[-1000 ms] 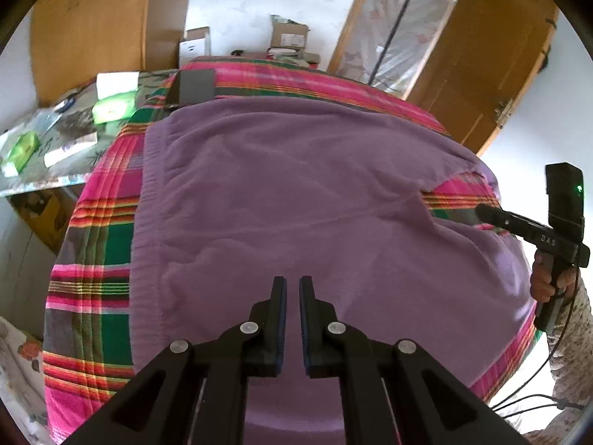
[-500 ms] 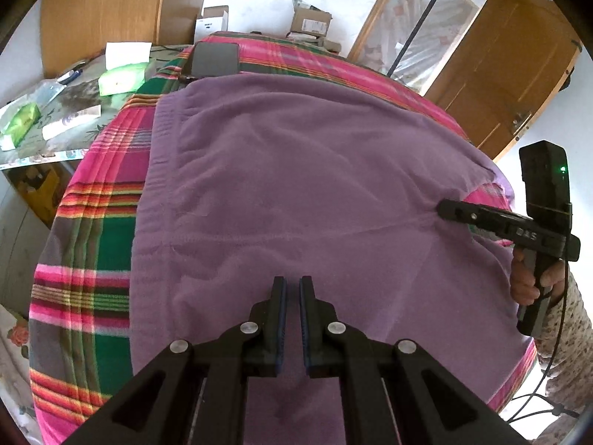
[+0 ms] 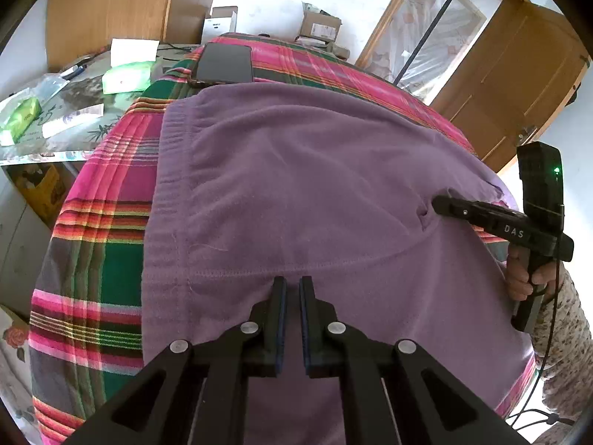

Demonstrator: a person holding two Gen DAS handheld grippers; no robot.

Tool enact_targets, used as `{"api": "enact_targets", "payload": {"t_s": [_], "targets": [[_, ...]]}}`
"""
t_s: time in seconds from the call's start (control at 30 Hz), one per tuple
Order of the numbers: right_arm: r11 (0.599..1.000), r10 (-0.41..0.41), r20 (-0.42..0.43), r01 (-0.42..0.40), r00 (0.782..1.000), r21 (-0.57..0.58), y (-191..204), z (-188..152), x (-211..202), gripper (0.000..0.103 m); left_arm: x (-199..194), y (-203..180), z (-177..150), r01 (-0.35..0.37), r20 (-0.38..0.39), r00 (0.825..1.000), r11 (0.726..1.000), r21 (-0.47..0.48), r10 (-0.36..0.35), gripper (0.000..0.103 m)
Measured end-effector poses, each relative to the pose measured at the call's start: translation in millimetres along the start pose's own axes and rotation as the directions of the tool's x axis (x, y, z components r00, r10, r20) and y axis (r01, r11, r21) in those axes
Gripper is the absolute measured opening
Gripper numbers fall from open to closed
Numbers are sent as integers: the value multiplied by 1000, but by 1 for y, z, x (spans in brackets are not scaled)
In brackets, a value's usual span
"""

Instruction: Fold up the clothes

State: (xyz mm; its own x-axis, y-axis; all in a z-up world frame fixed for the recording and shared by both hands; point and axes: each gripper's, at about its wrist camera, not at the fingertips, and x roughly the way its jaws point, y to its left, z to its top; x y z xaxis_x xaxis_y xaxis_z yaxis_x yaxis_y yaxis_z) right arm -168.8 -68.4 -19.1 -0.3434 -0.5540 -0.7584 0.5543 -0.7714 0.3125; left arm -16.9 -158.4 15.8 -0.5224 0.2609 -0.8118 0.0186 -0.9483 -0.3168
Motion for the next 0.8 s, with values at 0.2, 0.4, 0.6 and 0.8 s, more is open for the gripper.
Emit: {"api": "enact_targets", "payload": {"t_s": [0.2, 0.4, 0.6, 0.8], "targets": [[999, -11, -6, 10, 1000, -32, 0, -2, -1, 5, -3, 1, 0, -19, 7, 1000, 1000, -6, 20, 6], [994, -103, 13, 104, 995, -26, -7, -10, -23, 12, -19, 15, -6, -72, 19, 997, 997, -42, 73, 6], [981, -193, 94, 194, 977, -1, -8, -24, -62, 13, -48, 36, -17, -119, 57, 990, 988, -102, 126, 6], [984, -145, 117, 156, 983, -86, 22, -54, -84, 13, -59, 53, -37, -130, 39, 990, 976, -174, 139, 6]]}}
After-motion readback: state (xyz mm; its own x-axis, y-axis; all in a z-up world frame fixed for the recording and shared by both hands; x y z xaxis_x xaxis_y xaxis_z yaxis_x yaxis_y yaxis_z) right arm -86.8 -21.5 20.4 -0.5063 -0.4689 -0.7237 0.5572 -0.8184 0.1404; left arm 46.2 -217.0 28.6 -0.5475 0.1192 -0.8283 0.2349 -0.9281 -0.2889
